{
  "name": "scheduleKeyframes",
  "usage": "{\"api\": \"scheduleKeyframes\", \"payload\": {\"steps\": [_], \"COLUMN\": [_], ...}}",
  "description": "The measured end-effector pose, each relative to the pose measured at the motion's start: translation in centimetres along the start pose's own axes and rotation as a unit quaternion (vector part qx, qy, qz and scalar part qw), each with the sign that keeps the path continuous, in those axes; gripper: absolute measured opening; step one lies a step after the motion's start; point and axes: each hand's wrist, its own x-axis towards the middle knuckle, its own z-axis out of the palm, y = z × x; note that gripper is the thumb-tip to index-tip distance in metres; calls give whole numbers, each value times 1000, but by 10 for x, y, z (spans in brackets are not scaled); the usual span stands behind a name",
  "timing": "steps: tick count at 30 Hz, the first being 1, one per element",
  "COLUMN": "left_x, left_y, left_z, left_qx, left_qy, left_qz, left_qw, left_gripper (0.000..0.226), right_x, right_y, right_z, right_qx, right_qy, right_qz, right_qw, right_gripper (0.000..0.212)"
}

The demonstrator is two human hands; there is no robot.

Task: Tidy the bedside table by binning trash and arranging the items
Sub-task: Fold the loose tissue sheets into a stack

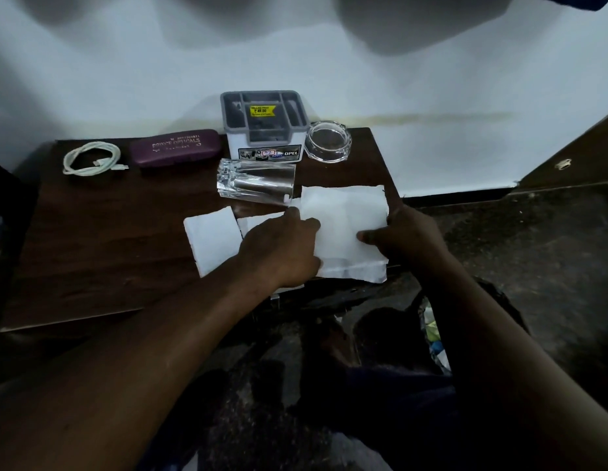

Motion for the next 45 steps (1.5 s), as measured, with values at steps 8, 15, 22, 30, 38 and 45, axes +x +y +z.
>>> {"api": "scheduleKeyframes", "payload": {"steps": [8, 15, 22, 30, 38, 45], "left_x": [4, 11, 17, 19, 20, 24], "left_y": [6, 7, 13, 14, 14, 14], "left_z": [-4, -5, -9, -12, -20, -29], "left_qx": [-47, -194, -333, -472, -653, -833], "left_qy": [25, 47, 12, 1, -36, -23], "left_qz": [-29, -58, -105, -140, -182, -105], "left_qw": [998, 978, 937, 871, 734, 542], "left_gripper": [61, 63, 63, 56, 39, 48], "right_x": [1, 4, 6, 8, -9, -12], "right_y": [3, 1, 3, -5, -27, -25], "right_z": [3, 6, 8, 4, -28, -33], "right_qx": [142, 140, 291, 329, 576, 575], "right_qy": [-28, 13, -18, -13, -55, -67], "right_qz": [48, 49, 111, 62, -26, -15], "right_qw": [988, 989, 950, 942, 815, 815], "right_gripper": [44, 52, 56, 25, 39, 45]}}
